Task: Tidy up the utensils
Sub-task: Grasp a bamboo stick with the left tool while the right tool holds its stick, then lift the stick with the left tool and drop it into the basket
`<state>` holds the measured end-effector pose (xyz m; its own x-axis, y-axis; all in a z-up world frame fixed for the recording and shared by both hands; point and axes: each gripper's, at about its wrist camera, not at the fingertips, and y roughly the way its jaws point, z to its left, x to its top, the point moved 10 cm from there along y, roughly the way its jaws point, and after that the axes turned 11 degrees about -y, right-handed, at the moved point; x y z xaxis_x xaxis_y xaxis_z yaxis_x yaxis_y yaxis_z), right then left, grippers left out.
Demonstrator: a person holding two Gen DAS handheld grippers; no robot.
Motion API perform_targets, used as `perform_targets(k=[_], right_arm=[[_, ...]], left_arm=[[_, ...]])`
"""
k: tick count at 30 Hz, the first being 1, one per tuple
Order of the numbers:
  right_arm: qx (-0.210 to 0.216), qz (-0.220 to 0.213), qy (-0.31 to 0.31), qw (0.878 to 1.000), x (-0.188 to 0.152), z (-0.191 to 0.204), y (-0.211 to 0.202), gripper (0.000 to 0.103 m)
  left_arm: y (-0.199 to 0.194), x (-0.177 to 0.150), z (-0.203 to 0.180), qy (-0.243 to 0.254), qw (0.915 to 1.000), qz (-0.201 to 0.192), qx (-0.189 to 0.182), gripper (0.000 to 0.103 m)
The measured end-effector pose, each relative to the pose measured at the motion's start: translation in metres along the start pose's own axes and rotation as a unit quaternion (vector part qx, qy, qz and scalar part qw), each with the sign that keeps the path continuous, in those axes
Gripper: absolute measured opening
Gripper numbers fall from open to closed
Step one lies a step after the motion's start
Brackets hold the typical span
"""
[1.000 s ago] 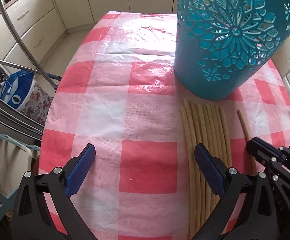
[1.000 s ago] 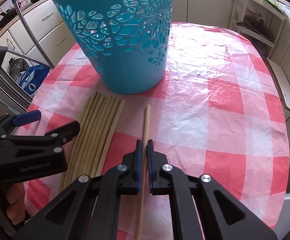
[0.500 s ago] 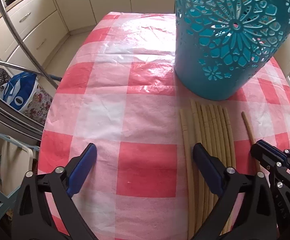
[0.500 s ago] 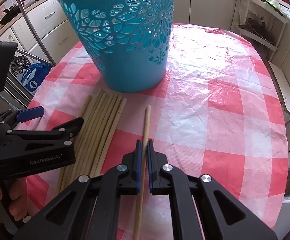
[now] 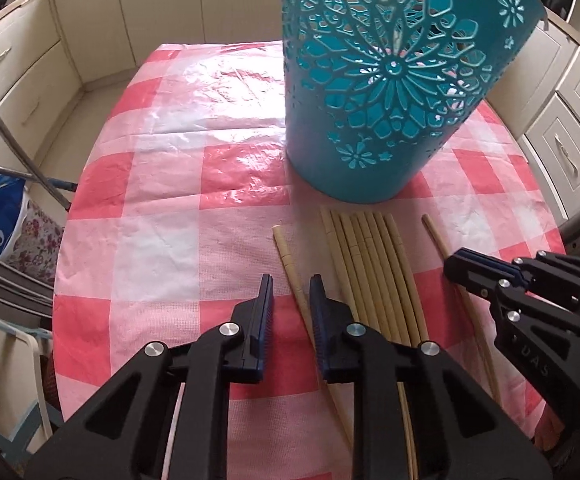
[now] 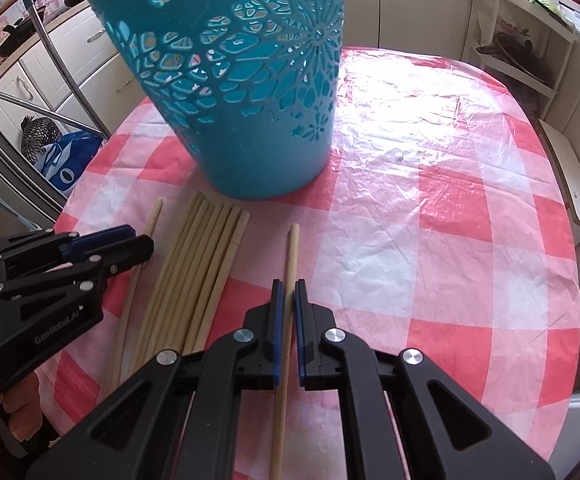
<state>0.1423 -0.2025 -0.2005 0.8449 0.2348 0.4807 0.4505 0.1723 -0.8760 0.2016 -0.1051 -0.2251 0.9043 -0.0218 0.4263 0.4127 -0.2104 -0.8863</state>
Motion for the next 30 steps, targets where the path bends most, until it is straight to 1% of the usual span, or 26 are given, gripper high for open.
perform_targets(k=[1, 2, 3, 6, 10, 14, 17, 18, 20, 21, 22, 23, 24, 25, 26, 27, 28, 30], right_arm=[[0.000, 0.002, -0.002, 1.000, 0.000, 0.000, 0.000, 0.006], [0.001, 0.003, -0.002, 1.000, 0.000, 0.001, 0.000, 0.006], [0.002, 0.003, -0.001, 1.000, 0.000, 0.001, 0.000, 0.006], [0.009, 0.003, 0.006, 1.000, -0.001, -0.001, 0.000, 0.006], [0.013, 0.003, 0.011, 1.000, -0.002, -0.003, -0.001, 0.006], [0.016, 0.000, 0.016, 1.000, -0.003, -0.005, -0.004, 0.006], [0.021, 0.000, 0.024, 0.999, -0.003, -0.005, -0.005, 0.006], [0.024, 0.001, 0.027, 0.999, -0.003, -0.005, -0.005, 0.006], [0.027, 0.003, 0.029, 0.999, -0.003, -0.004, -0.004, 0.006], [0.029, 0.004, 0.029, 0.999, -0.003, -0.003, -0.003, 0.006], [0.030, 0.005, 0.029, 0.999, -0.003, -0.002, -0.002, 0.006], [0.031, 0.005, 0.029, 0.999, -0.004, -0.001, -0.001, 0.006], [0.030, 0.005, 0.028, 0.999, -0.003, 0.000, -0.001, 0.006], [0.032, 0.005, 0.028, 0.999, -0.003, 0.000, -0.001, 0.006], [0.033, 0.005, 0.030, 0.999, -0.003, 0.001, -0.001, 0.006], [0.033, 0.005, 0.031, 0.999, -0.003, 0.001, 0.000, 0.006], [0.033, 0.005, 0.031, 0.999, -0.002, 0.001, 0.000, 0.006], [0.035, 0.004, 0.032, 0.999, -0.002, 0.001, 0.000, 0.006]], left_arm=[[0.001, -0.001, -0.002, -0.003, 0.9999, 0.008, -0.014, 0.007], [0.000, -0.001, -0.002, -0.002, 0.9998, 0.008, -0.017, 0.006], [0.000, -0.002, -0.004, 0.001, 0.9995, 0.016, -0.028, 0.005], [-0.002, -0.005, -0.006, -0.002, 0.9984, 0.028, -0.050, 0.004], [-0.013, -0.005, -0.001, -0.003, 0.9977, 0.026, -0.063, 0.004], [-0.046, -0.002, 0.000, -0.001, 0.9964, 0.005, -0.084, 0.004], [-0.088, 0.014, 0.002, -0.008, 0.9927, -0.033, -0.115, 0.004], [-0.104, 0.025, 0.001, -0.013, 0.9905, -0.052, -0.127, 0.004], [-0.140, 0.049, 0.001, -0.024, 0.9834, -0.099, -0.151, 0.004], [-0.160, 0.065, -0.002, -0.027, 0.9777, -0.129, -0.164, 0.004], [-0.173, 0.077, -0.006, -0.028, 0.9737, -0.150, -0.169, 0.004], [-0.190, 0.093, -0.011, -0.030, 0.9676, -0.180, -0.175, 0.004], [-0.198, 0.103, -0.013, -0.032, 0.9639, -0.195, -0.178, 0.004], [-0.210, 0.120, -0.021, -0.036, 0.9565, -0.222, -0.186, 0.005], [-0.215, 0.133, -0.027, -0.041, 0.9509, -0.241, -0.190, 0.005], [-0.221, 0.149, -0.033, -0.051, 0.9428, -0.266, -0.194, 0.005], [-0.226, 0.162, -0.036, -0.058, 0.9369, -0.283, -0.198, 0.005], [-0.228, 0.187, -0.039, -0.072, 0.9272, -0.319, -0.183, 0.005]])
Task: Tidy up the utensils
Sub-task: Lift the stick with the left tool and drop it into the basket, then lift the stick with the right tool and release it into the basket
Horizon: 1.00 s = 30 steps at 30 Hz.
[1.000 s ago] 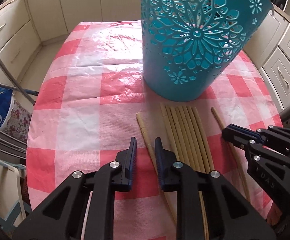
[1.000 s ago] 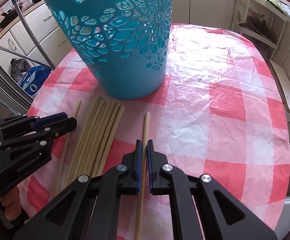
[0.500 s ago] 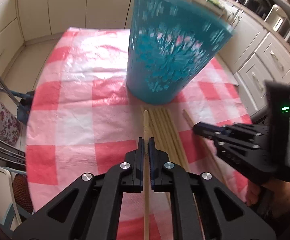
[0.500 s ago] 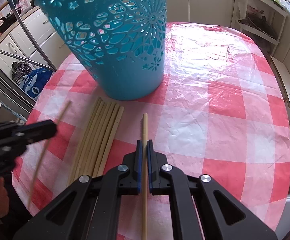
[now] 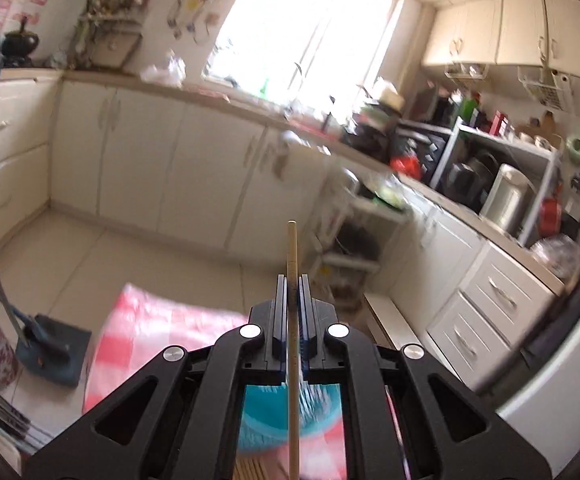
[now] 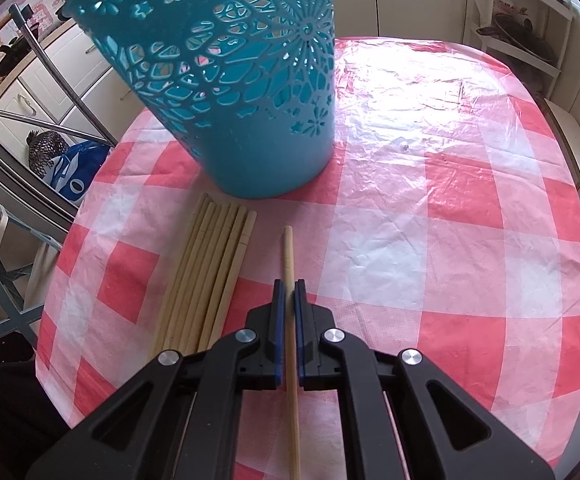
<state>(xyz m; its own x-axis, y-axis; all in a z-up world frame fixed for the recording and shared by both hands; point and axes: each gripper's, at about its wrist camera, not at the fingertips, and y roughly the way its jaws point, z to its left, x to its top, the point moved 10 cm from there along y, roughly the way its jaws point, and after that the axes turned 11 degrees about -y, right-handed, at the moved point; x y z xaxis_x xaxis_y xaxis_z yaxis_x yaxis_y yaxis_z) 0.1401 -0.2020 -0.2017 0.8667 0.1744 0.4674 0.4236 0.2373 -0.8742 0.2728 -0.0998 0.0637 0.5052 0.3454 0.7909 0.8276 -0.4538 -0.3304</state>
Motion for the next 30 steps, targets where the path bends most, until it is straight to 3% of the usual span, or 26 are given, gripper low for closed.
perform_targets(k=[3, 5, 8, 15, 17, 19, 22, 25, 30], right_arm=[[0.001, 0.000, -0.001, 1.000, 0.000, 0.001, 0.000, 0.006], [0.002, 0.000, -0.001, 1.000, 0.000, 0.000, 0.000, 0.006], [0.003, 0.001, -0.002, 1.000, 0.000, 0.000, 0.000, 0.006], [0.000, 0.007, -0.012, 1.000, 0.000, -0.001, 0.000, 0.006], [-0.002, 0.008, -0.019, 1.000, -0.001, 0.000, 0.000, 0.006], [-0.002, 0.005, -0.021, 1.000, 0.000, 0.001, 0.000, 0.006], [-0.005, 0.002, -0.026, 1.000, -0.001, 0.002, 0.001, 0.006], [0.001, 0.002, -0.024, 1.000, -0.003, 0.002, 0.000, 0.005], [0.055, -0.024, 0.010, 0.998, -0.008, 0.008, -0.027, 0.005]], left_arm=[[0.029, 0.017, 0.000, -0.001, 0.9983, -0.052, 0.026, 0.005], [0.046, 0.021, 0.002, -0.003, 0.9973, -0.062, 0.040, 0.005], [0.072, 0.012, 0.011, 0.001, 0.9965, -0.053, 0.064, 0.005], [0.091, -0.044, 0.042, 0.021, 0.9948, 0.022, 0.097, 0.006], [0.085, -0.062, 0.054, 0.029, 0.9925, 0.049, 0.108, 0.012], [0.068, -0.076, 0.067, 0.034, 0.9891, 0.070, 0.125, 0.036], [0.037, -0.086, 0.085, 0.023, 0.9858, 0.080, 0.146, 0.055], [0.001, -0.095, 0.107, -0.004, 0.9843, 0.079, 0.158, 0.067], [-0.018, -0.111, 0.141, -0.037, 0.9792, 0.104, 0.170, 0.070]])
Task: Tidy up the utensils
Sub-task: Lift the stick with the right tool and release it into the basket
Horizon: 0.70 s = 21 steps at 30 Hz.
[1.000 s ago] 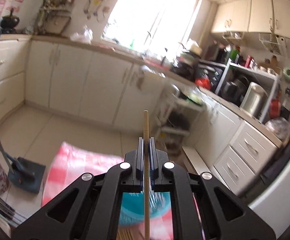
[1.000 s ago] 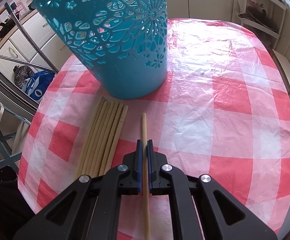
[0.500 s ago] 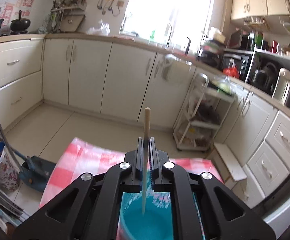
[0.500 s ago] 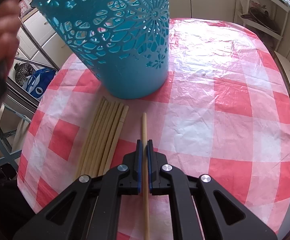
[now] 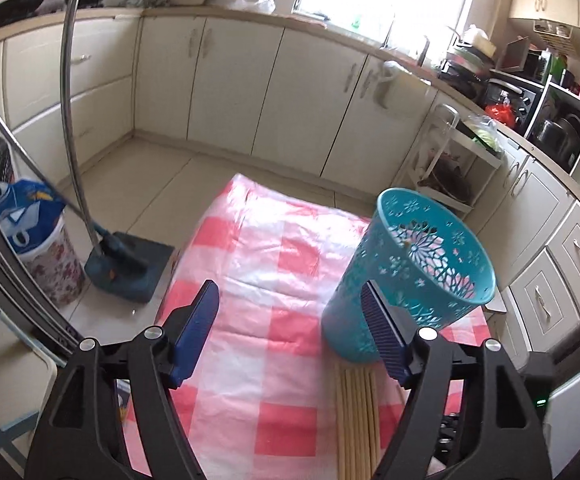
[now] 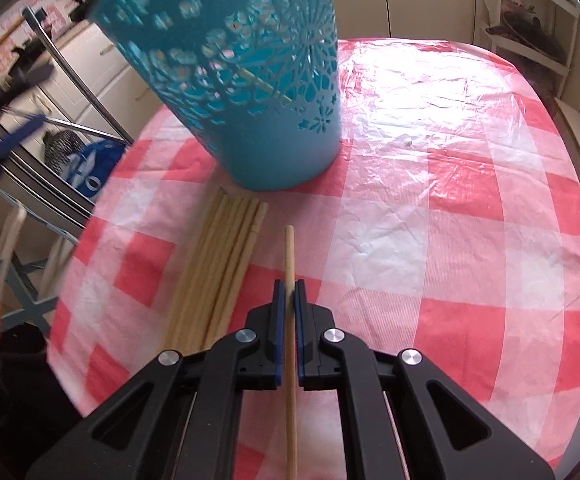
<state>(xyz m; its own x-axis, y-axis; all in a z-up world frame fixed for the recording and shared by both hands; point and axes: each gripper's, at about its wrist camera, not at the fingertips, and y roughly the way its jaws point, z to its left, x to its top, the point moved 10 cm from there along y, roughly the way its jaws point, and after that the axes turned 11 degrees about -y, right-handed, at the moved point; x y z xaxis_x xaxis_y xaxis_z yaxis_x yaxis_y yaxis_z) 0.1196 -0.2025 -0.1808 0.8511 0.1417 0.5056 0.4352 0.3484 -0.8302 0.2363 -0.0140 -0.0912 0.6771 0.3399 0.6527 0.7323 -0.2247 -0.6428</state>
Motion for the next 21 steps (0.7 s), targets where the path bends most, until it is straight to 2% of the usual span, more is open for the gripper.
perform_targets(k=[3, 8, 12, 16, 19, 21], right_arm=[[0.038, -0.039, 0.014, 0.998, 0.005, 0.013, -0.030, 0.005], [0.115, -0.137, 0.046, 0.983, 0.036, 0.038, -0.096, 0.005], [0.123, -0.206, 0.047, 0.970, 0.085, 0.049, -0.135, 0.005], [0.084, -0.284, 0.038, 0.954, 0.158, 0.048, -0.159, 0.005], [0.007, -0.348, 0.033, 0.937, 0.207, 0.036, -0.161, 0.005], [-0.045, -0.371, 0.039, 0.927, 0.228, 0.022, -0.152, 0.006]], left_arm=[[-0.004, 0.004, 0.008, -0.003, 1.0000, -0.006, 0.000, 0.070], [-0.014, 0.014, 0.016, -0.016, 0.9997, -0.014, -0.008, 0.070], [-0.015, 0.017, 0.029, -0.039, 0.9992, -0.005, -0.007, 0.070], [-0.014, 0.018, 0.038, -0.053, 0.9986, 0.001, -0.005, 0.071], [-0.013, 0.019, 0.040, -0.059, 0.9982, 0.002, -0.007, 0.071], [-0.014, 0.021, 0.040, -0.059, 0.9982, 0.001, -0.009, 0.071]])
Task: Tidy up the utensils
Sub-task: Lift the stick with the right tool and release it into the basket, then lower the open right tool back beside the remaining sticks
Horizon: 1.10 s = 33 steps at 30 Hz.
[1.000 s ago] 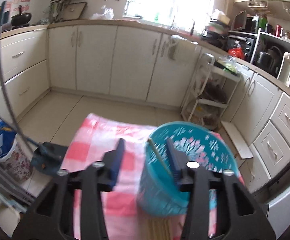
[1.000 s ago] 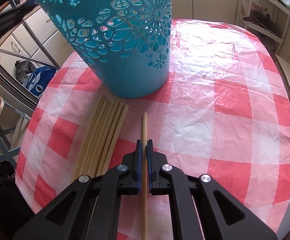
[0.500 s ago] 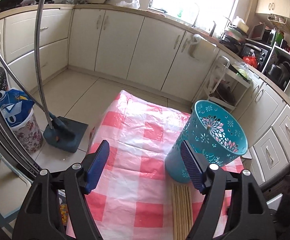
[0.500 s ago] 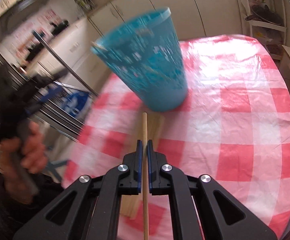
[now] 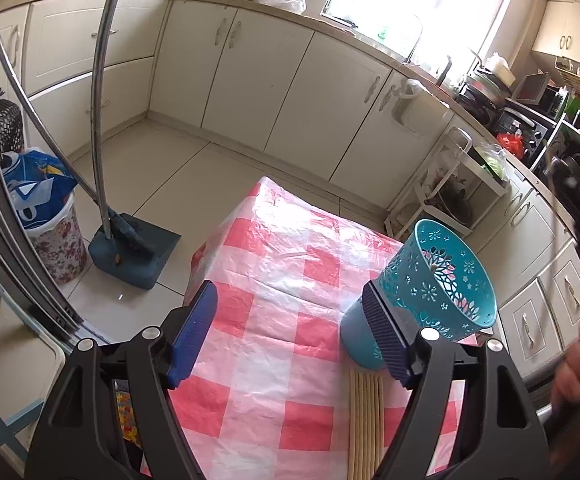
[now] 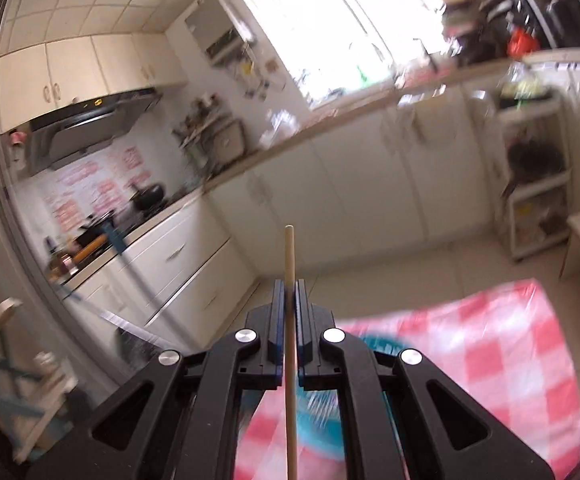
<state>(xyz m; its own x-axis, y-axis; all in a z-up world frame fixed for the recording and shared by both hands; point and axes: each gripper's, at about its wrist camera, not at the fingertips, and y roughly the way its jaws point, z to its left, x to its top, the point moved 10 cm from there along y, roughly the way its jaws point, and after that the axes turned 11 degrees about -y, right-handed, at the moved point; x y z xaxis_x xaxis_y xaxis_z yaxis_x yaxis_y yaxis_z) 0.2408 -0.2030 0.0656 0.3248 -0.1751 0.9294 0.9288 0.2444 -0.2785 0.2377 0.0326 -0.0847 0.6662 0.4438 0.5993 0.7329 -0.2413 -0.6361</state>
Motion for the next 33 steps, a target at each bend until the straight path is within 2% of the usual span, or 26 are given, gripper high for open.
perform_targets(k=[2, 4, 7, 8, 9, 11, 15, 18, 21, 23, 24, 25, 28, 33], right_arm=[[-0.031, -0.002, -0.006, 0.999, -0.007, -0.011, 0.020, 0.006], [-0.058, 0.014, -0.015, 0.998, -0.023, -0.020, 0.040, 0.006], [-0.063, 0.047, -0.032, 0.996, -0.047, -0.022, 0.047, 0.007], [-0.061, 0.053, -0.035, 0.996, -0.052, -0.022, 0.045, 0.011], [-0.059, 0.057, -0.036, 0.996, -0.056, -0.020, 0.041, 0.017], [-0.049, 0.059, -0.039, 0.996, -0.058, -0.018, 0.022, 0.023], [-0.037, 0.063, -0.041, 0.997, -0.068, -0.014, -0.029, 0.029], [-0.043, 0.080, -0.048, 0.995, -0.098, -0.013, -0.064, 0.029], [-0.049, 0.156, -0.048, 0.985, -0.162, -0.017, -0.068, 0.029], [-0.037, 0.247, -0.041, 0.968, -0.216, -0.017, -0.052, 0.026], [-0.032, 0.271, -0.044, 0.961, -0.231, -0.016, -0.046, 0.021], [-0.029, 0.292, -0.055, 0.954, -0.247, -0.015, -0.039, 0.021], [-0.032, 0.320, -0.057, 0.945, -0.268, -0.018, -0.026, 0.021], [-0.031, 0.324, -0.051, 0.944, -0.274, -0.019, -0.015, 0.021]], left_arm=[[-0.001, 0.001, -0.001, 0.000, 1.0000, -0.001, -0.002, 0.072], [0.000, 0.000, -0.002, 0.003, 1.0000, 0.000, -0.001, 0.072], [0.001, -0.002, -0.001, 0.003, 1.0000, 0.006, -0.001, 0.073], [0.001, -0.001, -0.001, 0.002, 1.0000, 0.007, -0.001, 0.073], [0.001, -0.002, -0.001, 0.002, 1.0000, 0.007, -0.001, 0.073], [0.001, -0.002, -0.001, 0.002, 1.0000, 0.007, -0.001, 0.073], [0.002, -0.006, 0.000, 0.013, 0.9998, 0.011, 0.006, 0.074], [0.002, -0.010, 0.003, 0.019, 0.9996, 0.016, 0.014, 0.074], [0.005, -0.017, 0.002, 0.028, 0.9992, 0.022, 0.020, 0.075], [0.007, -0.023, 0.001, 0.036, 0.9986, 0.028, 0.025, 0.075], [0.009, -0.026, 0.001, 0.040, 0.9983, 0.032, 0.027, 0.075], [0.011, -0.032, 0.000, 0.047, 0.9977, 0.038, 0.029, 0.075], [0.017, -0.044, -0.004, 0.067, 0.9957, 0.052, 0.036, 0.076], [0.025, -0.059, -0.008, 0.091, 0.9923, 0.070, 0.045, 0.077]])
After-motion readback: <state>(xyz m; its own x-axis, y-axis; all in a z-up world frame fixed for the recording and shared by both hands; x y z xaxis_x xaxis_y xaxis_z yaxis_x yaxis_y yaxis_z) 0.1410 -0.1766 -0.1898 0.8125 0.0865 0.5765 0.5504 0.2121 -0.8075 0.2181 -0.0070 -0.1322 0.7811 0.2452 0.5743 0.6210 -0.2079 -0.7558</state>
